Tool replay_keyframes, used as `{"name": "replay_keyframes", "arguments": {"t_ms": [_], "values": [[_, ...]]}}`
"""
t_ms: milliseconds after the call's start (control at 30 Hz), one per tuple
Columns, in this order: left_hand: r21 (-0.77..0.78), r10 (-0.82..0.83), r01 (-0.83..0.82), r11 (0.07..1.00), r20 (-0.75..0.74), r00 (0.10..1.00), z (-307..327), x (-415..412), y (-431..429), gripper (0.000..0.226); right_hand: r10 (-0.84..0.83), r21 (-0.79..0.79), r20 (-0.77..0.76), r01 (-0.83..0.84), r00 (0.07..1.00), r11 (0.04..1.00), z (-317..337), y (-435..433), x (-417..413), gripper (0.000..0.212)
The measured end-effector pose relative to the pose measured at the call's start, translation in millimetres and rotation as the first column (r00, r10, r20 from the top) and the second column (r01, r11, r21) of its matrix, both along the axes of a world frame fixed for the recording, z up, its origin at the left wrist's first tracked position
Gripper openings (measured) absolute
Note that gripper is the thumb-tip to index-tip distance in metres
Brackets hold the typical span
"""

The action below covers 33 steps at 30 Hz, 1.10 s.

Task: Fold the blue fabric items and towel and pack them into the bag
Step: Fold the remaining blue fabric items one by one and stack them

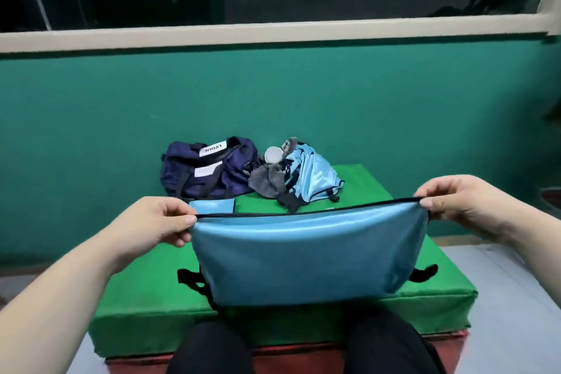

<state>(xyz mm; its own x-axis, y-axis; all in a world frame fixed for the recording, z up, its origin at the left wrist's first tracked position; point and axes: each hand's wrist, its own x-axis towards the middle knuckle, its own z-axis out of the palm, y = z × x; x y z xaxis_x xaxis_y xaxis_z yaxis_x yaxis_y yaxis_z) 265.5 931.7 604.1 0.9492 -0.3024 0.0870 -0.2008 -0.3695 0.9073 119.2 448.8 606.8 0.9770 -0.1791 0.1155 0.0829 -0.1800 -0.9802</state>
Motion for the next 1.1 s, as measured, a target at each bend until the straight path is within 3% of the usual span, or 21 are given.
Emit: {"name": "replay_keyframes", "arguments": {"t_ms": [167, 433, 800, 1100], "values": [[0.068, 0.013, -0.009, 0.998, -0.051, 0.999, -38.1, 12.5, -3.2, 0.006, -0.028, 0.04, -0.106, 0.033, 0.994, 0.999, -27.8, 2.6, 10.5, 0.015], [0.157, 0.078, -0.072, 0.985, -0.031, 0.996, -72.6, 67.4, -25.3, 0.007, -0.154, -0.016, -0.143, 0.153, 0.978, 0.988, -67.9, -14.6, 67.3, 0.01], [0.315, 0.185, -0.227, 0.922, 0.157, 0.97, -90.4, 186.0, -86.8, 0.002, -0.347, -0.1, -0.164, 0.334, 0.924, 0.937, -106.5, -47.3, 199.8, 0.009], [0.517, 0.196, -0.226, 0.825, 0.113, 0.974, -164.0, 273.4, -123.7, 0.007, -0.461, -0.435, -0.228, 0.334, 0.857, 0.836, -185.1, -65.5, 285.8, 0.006]]}}
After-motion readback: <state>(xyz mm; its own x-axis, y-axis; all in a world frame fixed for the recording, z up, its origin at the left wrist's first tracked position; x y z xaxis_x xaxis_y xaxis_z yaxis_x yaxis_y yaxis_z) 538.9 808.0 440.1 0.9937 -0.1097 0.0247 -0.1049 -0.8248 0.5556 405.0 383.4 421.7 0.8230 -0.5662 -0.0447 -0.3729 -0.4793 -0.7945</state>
